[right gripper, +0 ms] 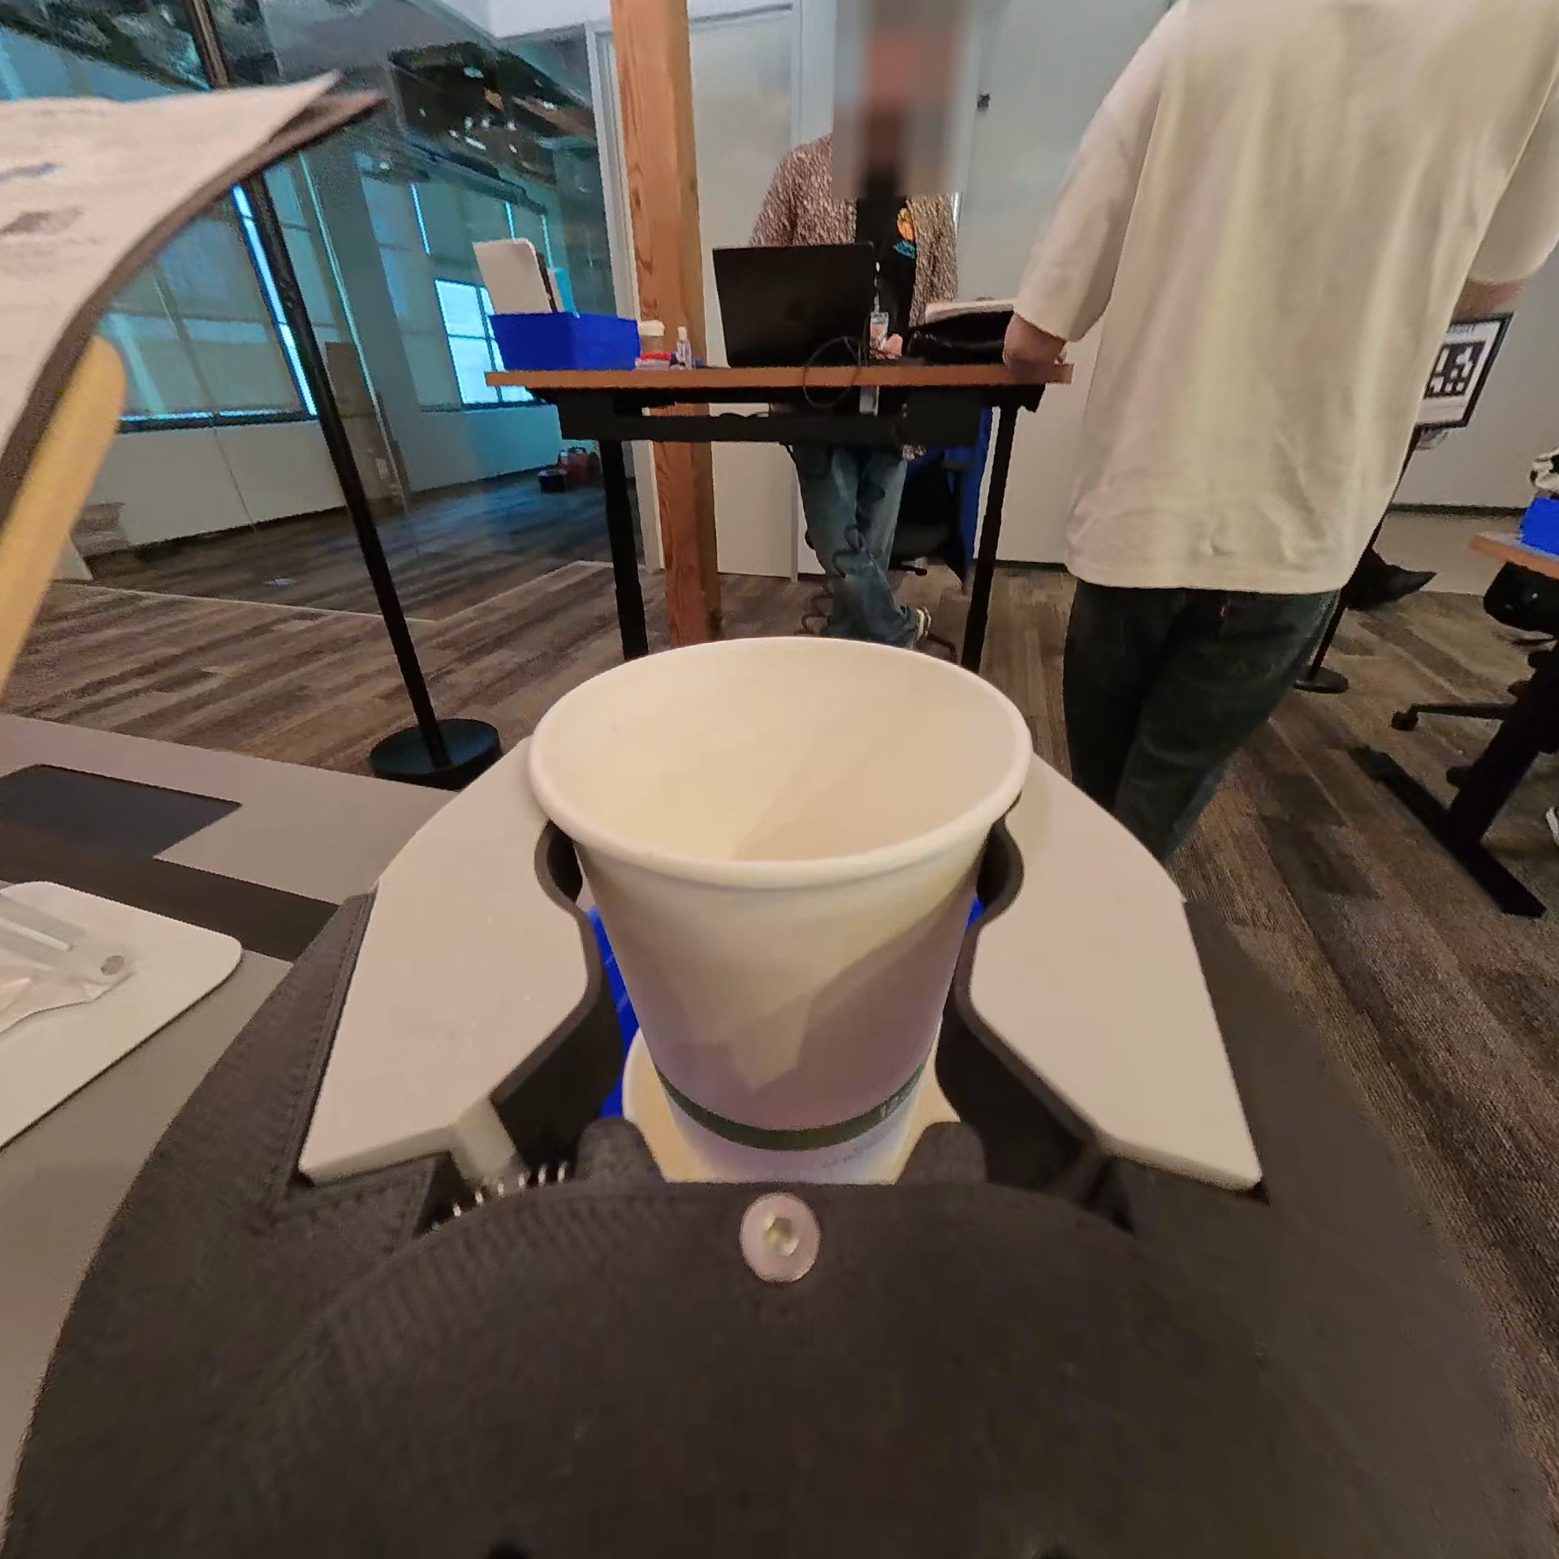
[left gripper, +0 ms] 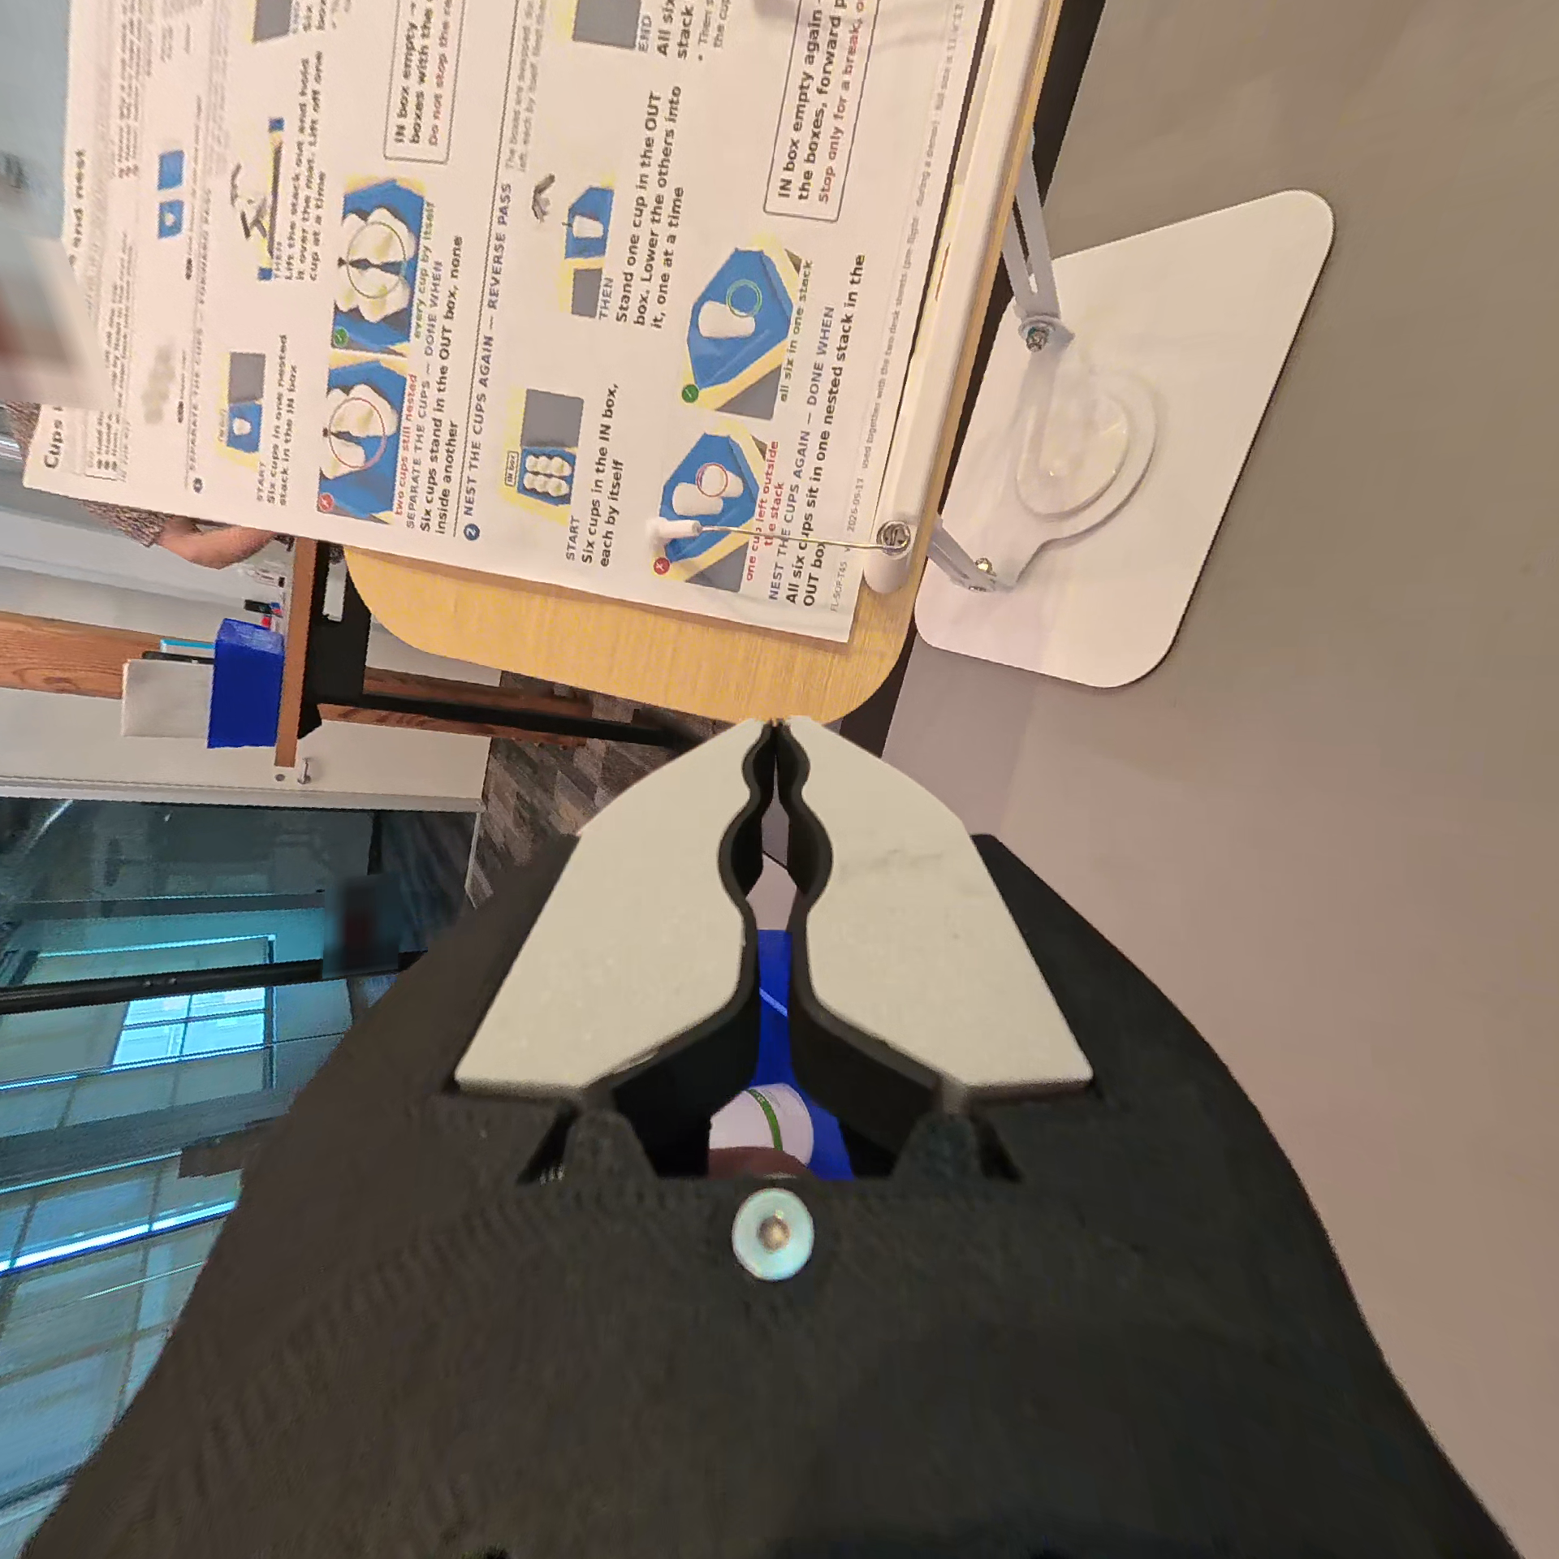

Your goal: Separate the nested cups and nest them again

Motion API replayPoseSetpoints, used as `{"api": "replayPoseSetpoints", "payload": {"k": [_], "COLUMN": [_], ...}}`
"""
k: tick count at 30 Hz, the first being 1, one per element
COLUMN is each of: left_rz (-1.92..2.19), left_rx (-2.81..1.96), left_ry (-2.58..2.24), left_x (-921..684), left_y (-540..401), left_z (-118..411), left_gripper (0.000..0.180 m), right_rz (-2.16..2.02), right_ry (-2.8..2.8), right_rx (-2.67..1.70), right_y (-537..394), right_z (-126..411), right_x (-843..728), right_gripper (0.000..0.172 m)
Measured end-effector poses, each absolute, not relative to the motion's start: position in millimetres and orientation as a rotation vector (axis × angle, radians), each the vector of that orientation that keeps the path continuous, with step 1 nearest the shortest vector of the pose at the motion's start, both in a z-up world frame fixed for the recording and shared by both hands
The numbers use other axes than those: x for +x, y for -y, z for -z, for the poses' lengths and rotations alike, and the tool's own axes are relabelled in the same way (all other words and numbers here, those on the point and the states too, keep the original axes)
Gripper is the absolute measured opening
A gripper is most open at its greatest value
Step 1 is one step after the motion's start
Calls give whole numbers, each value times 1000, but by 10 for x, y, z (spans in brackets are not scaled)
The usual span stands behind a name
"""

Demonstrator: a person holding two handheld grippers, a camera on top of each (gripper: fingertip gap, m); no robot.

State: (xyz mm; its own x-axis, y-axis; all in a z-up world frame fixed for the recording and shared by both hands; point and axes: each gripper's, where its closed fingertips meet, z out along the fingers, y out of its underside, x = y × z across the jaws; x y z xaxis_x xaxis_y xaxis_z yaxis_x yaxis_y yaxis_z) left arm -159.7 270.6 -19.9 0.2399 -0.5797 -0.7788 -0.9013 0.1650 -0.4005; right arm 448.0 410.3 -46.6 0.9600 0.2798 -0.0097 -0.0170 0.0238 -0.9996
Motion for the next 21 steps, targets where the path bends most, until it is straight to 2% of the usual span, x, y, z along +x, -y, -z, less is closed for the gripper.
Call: {"api": "replayPoseSetpoints", "payload": {"k": [5, 7, 11, 14, 17, 20, 21], "left_rz": [-433, -445, -453, -473, -525, -598, -595], "left_rx": [-1531, -1534, -1543, -1556, -1573, -1623, -1672], "left_ry": [-1449, -1447, -1434, -1418, -1381, -1300, -1262], "left_x": [-1645, -1670, -1729, -1805, -1959, -2291, -2429], "left_y": [-2723, -2733, -2758, -2789, -2856, -3000, -3056], "left_z": [211, 205, 183, 161, 113, 47, 63], "left_gripper": [0, 0, 0, 0, 7, 21, 33], "right_rz": [-221, -213, -228, -229, -216, -194, -191], "right_ry": [206, 190, 226, 214, 215, 250, 267], "right_rx": [-1577, -1556, -1515, -1475, -1410, -1334, -1320], "right_y": [-4183, -4182, -4120, -4059, -3949, -3827, -3801], "right_z": [658, 626, 471, 316, 63, -181, -235], "right_x": [4482, 4503, 4438, 4429, 4381, 4255, 4198], "right_gripper": [99, 113, 128, 126, 114, 105, 103]}}
